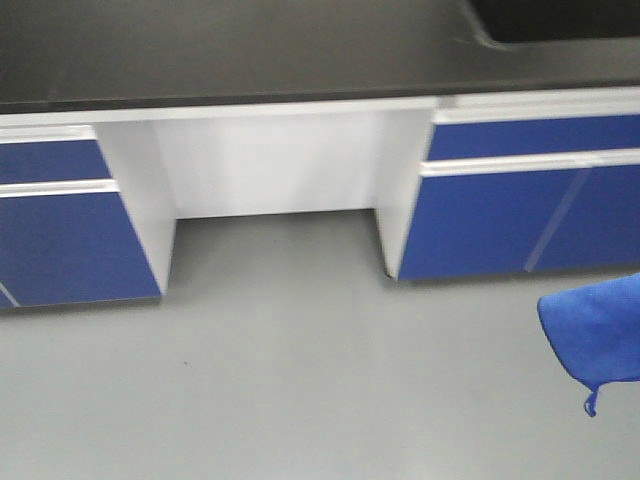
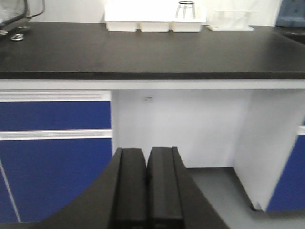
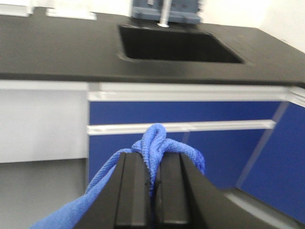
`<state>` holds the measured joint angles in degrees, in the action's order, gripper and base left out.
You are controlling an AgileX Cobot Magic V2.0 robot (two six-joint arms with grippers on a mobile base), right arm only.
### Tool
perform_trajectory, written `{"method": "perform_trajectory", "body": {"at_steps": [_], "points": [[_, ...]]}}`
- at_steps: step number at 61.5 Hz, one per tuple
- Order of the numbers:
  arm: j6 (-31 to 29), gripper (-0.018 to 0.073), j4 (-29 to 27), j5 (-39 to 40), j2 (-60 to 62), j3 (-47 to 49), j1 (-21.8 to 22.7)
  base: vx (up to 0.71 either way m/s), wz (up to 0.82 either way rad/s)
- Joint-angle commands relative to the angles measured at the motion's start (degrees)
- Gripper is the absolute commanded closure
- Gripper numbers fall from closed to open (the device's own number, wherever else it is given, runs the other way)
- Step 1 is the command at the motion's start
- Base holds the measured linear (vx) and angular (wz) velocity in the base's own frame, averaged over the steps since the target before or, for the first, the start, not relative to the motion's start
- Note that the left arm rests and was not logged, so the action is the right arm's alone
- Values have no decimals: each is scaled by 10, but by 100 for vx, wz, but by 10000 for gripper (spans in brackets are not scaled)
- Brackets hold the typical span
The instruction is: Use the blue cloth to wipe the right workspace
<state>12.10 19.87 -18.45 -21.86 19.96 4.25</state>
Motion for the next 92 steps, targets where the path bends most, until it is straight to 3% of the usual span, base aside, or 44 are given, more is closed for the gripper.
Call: {"method": "perform_trajectory", "body": {"at_steps": [1, 92], "points": [[-5, 559, 7, 45, -3, 18, 1, -36, -44], [-5, 559, 8, 43, -3, 18, 1, -15, -69]]}}
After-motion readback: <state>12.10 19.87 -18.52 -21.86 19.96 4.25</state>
